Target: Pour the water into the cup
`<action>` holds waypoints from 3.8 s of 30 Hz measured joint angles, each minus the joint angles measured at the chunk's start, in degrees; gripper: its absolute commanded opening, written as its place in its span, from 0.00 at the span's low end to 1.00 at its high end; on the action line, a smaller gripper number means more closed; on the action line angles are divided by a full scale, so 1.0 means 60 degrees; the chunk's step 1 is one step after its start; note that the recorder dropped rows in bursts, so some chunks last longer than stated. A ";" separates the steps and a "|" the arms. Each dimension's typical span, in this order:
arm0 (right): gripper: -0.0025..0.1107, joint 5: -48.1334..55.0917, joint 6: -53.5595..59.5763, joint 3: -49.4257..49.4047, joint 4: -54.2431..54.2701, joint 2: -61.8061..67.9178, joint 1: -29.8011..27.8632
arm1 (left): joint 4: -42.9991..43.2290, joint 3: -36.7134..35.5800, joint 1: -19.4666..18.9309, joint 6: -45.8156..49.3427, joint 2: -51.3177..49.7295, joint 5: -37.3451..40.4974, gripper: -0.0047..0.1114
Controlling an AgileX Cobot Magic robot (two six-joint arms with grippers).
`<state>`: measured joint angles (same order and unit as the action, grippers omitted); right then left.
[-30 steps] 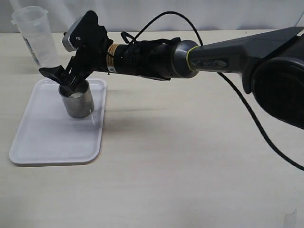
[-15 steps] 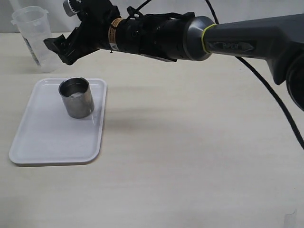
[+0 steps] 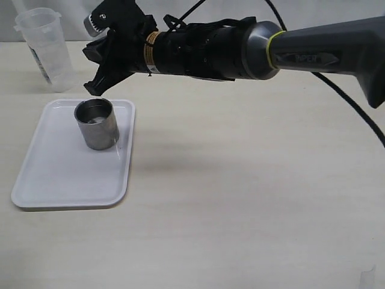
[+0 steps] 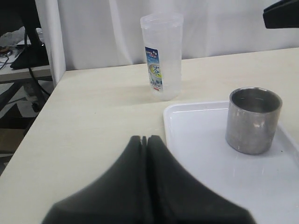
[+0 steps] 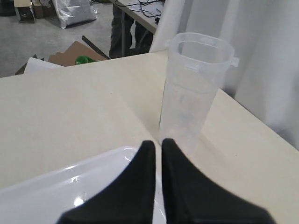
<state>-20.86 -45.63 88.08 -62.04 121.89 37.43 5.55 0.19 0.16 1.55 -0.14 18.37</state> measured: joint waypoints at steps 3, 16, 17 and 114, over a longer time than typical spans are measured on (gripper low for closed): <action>0.06 0.0000 -0.0283 -0.0171 -0.0058 -0.0267 0.0000 | 0.0000 0.0000 0.0000 0.0000 0.0000 0.0000 0.04; 0.06 0.0000 -0.0509 -0.1490 -0.0098 -0.1757 0.0000 | 0.0000 0.0000 0.0000 0.0000 0.0000 0.0000 0.04; 0.06 0.0000 -0.0509 -0.1621 -0.0098 -0.1875 0.0000 | 0.0000 0.0000 0.0000 0.0000 0.0000 0.0000 0.04; 0.06 0.3740 -0.0842 -1.1087 0.0308 -2.0289 0.0000 | 0.0000 0.0000 0.0000 0.0000 0.0000 0.0072 0.04</action>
<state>1.58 -50.68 21.55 -60.20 0.16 37.43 5.55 0.19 0.16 1.55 -0.14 18.80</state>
